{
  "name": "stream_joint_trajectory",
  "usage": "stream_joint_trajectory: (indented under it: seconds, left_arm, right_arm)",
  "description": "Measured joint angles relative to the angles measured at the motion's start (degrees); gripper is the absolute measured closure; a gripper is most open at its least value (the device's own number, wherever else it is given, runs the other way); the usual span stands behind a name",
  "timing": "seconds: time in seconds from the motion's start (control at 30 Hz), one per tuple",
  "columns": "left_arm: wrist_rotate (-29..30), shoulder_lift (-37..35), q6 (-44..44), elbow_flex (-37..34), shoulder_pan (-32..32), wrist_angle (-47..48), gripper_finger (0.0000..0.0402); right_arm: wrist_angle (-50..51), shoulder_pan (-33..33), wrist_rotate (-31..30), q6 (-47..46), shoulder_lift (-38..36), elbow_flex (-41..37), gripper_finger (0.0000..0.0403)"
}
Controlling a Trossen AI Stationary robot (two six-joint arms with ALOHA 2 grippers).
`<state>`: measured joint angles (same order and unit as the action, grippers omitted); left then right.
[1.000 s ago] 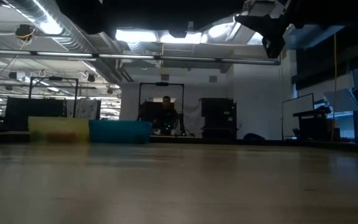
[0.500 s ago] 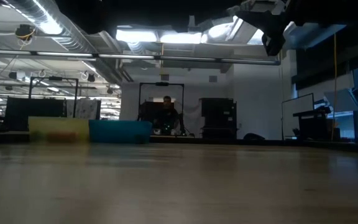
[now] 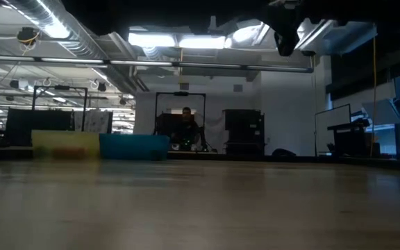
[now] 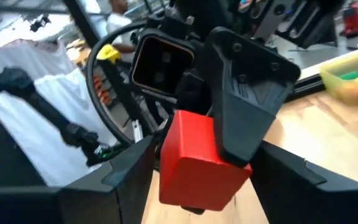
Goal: Sort blocks by size
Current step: Put the red square block into the transparent bin
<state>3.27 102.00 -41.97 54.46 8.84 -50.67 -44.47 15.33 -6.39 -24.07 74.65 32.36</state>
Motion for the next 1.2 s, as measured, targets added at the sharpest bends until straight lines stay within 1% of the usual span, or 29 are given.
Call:
stream_joint_trajectory:
  seconds: [0.13, 0.2, 0.33, 0.4, 0.47, 0.53, 0.6, 0.67, 0.73, 0.8, 0.9, 1.03, 1.2]
  left_arm:
    - [0.09, 0.02, -0.09, 0.02, 0.7, 0.26, 0.027]
    - [0.07, 0.06, -0.33, 0.02, 0.7, 0.57, 0.027]
    - [-0.03, 0.11, -0.99, 0.02, 0.68, 1.76, 0.027]
    - [0.19, 0.11, -0.64, 0.02, 0.72, 1.82, 0.027]
    - [1.37, 0.11, 1.2, 0.02, 1.02, 1.79, 0.0267]
    - [3.93, 0.13, 4.3, 0.02, 1.45, 1.94, 0.0256]
    - [6.92, 0.2, 8.52, 0.0, 2.16, 2.12, 0.0238]
    - [8.31, 0.22, 13.28, 0.0, 2.92, 2.8, 0.0218]
    - [8.69, 0.22, 17.72, 0.0, 3.84, 3.93, 0.0199]
    - [8.95, 0.36, 21.9, -0.13, 4.95, 5.64, 0.0185]
    - [8.93, 0.14, 26.92, -0.13, 6.66, 9.97, 0.0176]
    - [8.64, -1.71, 32.17, -0.15, 8.78, 21.62, 0.0179]
    - [8.65, -6.68, 40.36, -0.09, 10.83, 37.71, 0.0187]
  right_arm:
    - [2.21, 0.02, 1.45, 0.35, 0.0, 0.81, 0.0174]
    - [3.04, 0.02, 1.53, 0.25, -0.02, 0.83, 0.0193]
    - [3.55, 0.02, 2.32, -0.65, -0.02, 0.83, 0.0247]
    - [3.73, 0.0, 3.4, -1.0, -0.02, 0.83, 0.025]
    - [3.88, -0.02, 4.26, -1.13, -0.02, 0.86, 0.025]
    - [4.5, -0.03, 4.47, -1.28, -0.04, 0.9, 0.0251]
    - [4.99, -0.04, 5.17, -1.51, -0.04, 0.9, 0.0259]
    - [5.66, -0.09, 6.9, -1.41, -0.04, 0.94, 0.0262]
    - [6.34, -0.04, 9.54, -1.41, -0.04, 0.96, 0.0262]
    - [6.57, 0.02, 14.09, -1.51, -0.23, 1.13, 0.0262]
    - [8.06, 0.1, 21.64, -4.65, -0.25, 1.15, 0.0263]
    - [10.36, 0.34, 30.54, -12.7, -0.24, 1.12, 0.0263]
    - [18.29, 4.8, 35.43, -24.37, -0.24, 1.12, 0.0263]
